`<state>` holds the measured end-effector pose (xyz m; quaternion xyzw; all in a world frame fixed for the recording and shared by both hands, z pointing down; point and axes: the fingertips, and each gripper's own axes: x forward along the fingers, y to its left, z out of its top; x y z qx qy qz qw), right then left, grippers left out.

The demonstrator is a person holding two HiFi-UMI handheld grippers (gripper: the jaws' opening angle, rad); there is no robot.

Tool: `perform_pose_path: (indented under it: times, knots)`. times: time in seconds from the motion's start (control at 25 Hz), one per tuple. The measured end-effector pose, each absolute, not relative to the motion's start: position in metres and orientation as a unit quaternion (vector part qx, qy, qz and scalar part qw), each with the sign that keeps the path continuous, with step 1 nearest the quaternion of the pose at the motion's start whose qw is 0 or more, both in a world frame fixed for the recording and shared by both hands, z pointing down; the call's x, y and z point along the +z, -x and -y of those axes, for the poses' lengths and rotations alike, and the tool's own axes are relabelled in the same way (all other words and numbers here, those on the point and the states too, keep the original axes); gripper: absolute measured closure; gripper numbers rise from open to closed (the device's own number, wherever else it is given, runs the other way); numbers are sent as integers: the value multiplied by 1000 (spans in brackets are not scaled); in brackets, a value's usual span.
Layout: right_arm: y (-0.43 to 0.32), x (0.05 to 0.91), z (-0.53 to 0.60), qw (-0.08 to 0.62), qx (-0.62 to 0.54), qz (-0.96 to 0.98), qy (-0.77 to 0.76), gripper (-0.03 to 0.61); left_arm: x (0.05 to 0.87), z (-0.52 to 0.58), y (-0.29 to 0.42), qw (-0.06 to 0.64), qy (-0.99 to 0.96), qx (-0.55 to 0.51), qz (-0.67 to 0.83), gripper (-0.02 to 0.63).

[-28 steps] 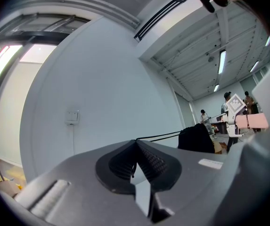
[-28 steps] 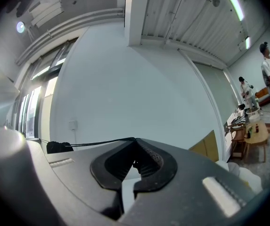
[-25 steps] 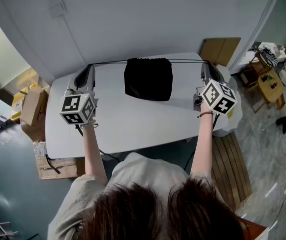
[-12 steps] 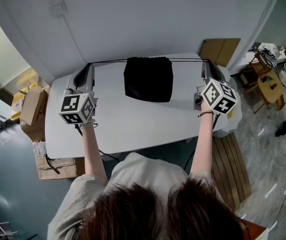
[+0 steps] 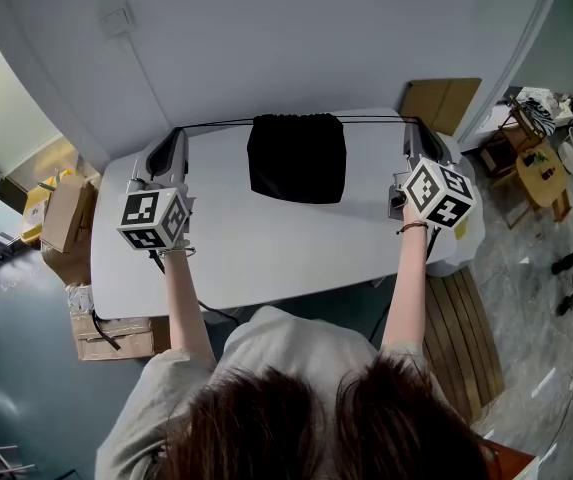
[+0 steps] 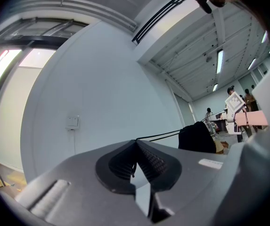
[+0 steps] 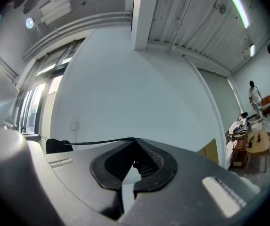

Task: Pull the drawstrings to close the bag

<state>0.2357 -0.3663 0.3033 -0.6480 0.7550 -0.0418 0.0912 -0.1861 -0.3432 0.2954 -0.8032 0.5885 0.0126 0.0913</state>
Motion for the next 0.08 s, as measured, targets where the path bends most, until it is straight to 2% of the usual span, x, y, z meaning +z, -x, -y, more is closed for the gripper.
perform_pose_path:
  times: [0.08]
  knots:
    - [-235, 302, 366, 92, -41, -755, 648, 566, 295, 343, 186, 93, 803, 11, -588, 612]
